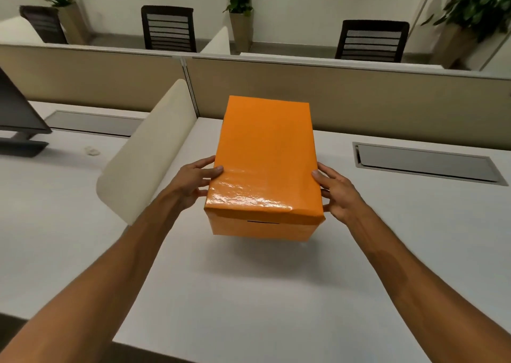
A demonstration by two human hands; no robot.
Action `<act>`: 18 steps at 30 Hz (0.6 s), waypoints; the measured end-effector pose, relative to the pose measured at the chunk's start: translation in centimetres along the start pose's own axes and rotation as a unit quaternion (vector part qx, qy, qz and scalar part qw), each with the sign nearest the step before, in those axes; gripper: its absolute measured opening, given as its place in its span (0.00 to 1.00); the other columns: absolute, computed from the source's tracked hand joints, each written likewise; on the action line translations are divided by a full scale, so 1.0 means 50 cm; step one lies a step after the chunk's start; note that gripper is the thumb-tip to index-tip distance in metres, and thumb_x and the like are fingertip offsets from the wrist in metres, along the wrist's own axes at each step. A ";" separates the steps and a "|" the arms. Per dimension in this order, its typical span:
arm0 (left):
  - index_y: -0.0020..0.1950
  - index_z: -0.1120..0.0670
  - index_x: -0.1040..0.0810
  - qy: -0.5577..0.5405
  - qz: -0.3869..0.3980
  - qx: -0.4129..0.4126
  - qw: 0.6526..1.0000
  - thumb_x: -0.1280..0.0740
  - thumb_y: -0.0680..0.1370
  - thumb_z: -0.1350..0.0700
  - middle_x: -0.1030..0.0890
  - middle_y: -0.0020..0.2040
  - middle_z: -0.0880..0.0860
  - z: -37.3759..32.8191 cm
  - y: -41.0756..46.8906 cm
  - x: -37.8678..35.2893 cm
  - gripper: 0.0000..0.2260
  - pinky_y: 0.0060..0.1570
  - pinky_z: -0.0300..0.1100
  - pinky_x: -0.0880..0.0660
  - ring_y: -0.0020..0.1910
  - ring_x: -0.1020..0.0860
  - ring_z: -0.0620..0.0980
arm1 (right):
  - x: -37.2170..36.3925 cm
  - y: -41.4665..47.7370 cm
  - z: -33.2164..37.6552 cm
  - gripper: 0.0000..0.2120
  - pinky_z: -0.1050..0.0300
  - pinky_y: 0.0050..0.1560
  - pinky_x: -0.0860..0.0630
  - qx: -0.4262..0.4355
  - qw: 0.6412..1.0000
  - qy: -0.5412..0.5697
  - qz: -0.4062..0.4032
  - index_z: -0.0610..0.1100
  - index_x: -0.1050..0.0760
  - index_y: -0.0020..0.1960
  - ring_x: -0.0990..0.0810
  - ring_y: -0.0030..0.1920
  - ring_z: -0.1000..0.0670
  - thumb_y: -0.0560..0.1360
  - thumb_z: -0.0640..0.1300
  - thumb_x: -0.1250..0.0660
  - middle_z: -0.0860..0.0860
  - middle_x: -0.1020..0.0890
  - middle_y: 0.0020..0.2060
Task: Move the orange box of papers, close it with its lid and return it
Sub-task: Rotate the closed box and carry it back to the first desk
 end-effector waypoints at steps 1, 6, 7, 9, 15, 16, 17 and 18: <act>0.71 0.45 0.26 -0.001 -0.002 0.003 1.000 0.25 0.73 0.52 0.19 0.63 0.53 -0.009 0.020 0.023 0.27 0.48 0.53 0.19 0.58 0.19 0.59 | -0.024 0.016 0.004 0.27 0.36 0.50 0.23 -0.001 1.000 0.002 -0.001 0.56 0.30 0.72 0.23 0.61 0.41 0.74 0.53 0.29 0.50 0.22 0.63; 0.73 0.47 0.29 0.015 -0.009 0.010 1.000 0.28 0.76 0.53 0.22 0.65 0.54 -0.034 0.115 0.117 0.26 0.58 0.58 0.23 0.62 0.22 0.59 | -0.132 0.098 0.017 0.26 0.36 0.50 0.23 -0.011 1.000 0.014 -0.010 0.56 0.30 0.72 0.23 0.61 0.40 0.75 0.52 0.30 0.49 0.22 0.64; 0.74 0.47 0.29 0.013 -0.011 0.012 1.000 0.28 0.76 0.53 0.22 0.65 0.54 -0.034 0.132 0.132 0.26 0.61 0.59 0.25 0.63 0.23 0.60 | -0.150 0.114 0.019 0.27 0.36 0.49 0.23 -0.013 1.000 0.016 -0.012 0.55 0.30 0.73 0.23 0.61 0.40 0.75 0.51 0.30 0.49 0.22 0.64; 0.75 0.48 0.30 0.011 -0.016 0.015 1.000 0.29 0.77 0.54 0.23 0.66 0.55 -0.036 0.165 0.158 0.26 0.64 0.60 0.27 0.65 0.24 0.60 | -0.181 0.144 0.024 0.27 0.38 0.47 0.22 -0.016 1.000 0.018 -0.015 0.55 0.31 0.73 0.23 0.61 0.40 0.75 0.51 0.30 0.49 0.22 0.64; 0.76 0.50 0.31 0.018 -0.026 0.018 0.999 0.32 0.79 0.56 0.24 0.68 0.56 -0.059 0.246 0.220 0.25 0.64 0.60 0.28 0.64 0.25 0.59 | -0.256 0.225 0.032 0.26 0.35 0.51 0.23 -0.025 0.999 0.025 -0.022 0.55 0.31 0.73 0.24 0.63 0.39 0.76 0.50 0.30 0.48 0.23 0.65; 0.76 0.50 0.31 0.019 -0.029 0.018 0.999 0.32 0.79 0.56 0.24 0.68 0.57 -0.064 0.257 0.227 0.25 0.64 0.59 0.27 0.64 0.25 0.59 | -0.266 0.235 0.033 0.26 0.34 0.51 0.23 -0.026 0.999 0.028 -0.023 0.55 0.31 0.73 0.24 0.63 0.39 0.76 0.50 0.30 0.47 0.24 0.65; 0.76 0.50 0.31 0.021 -0.033 0.018 0.999 0.32 0.79 0.56 0.24 0.68 0.57 -0.068 0.268 0.234 0.24 0.63 0.58 0.27 0.64 0.25 0.59 | -0.276 0.244 0.033 0.26 0.34 0.51 0.23 -0.027 0.999 0.030 -0.025 0.55 0.31 0.73 0.24 0.63 0.39 0.76 0.50 0.30 0.47 0.24 0.65; 0.76 0.50 0.31 0.022 -0.037 0.019 0.999 0.33 0.80 0.56 0.24 0.68 0.57 -0.072 0.276 0.240 0.24 0.62 0.57 0.27 0.64 0.26 0.58 | -0.286 0.251 0.032 0.26 0.34 0.51 0.23 -0.029 0.999 0.032 -0.026 0.55 0.31 0.73 0.24 0.63 0.39 0.76 0.49 0.30 0.47 0.24 0.65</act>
Point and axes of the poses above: each hand's wrist, its own y-axis towards the middle knuckle, its own x-axis out of the back of the hand, z = x × y, the point moved 2 cm from there along y, towards the middle knuckle
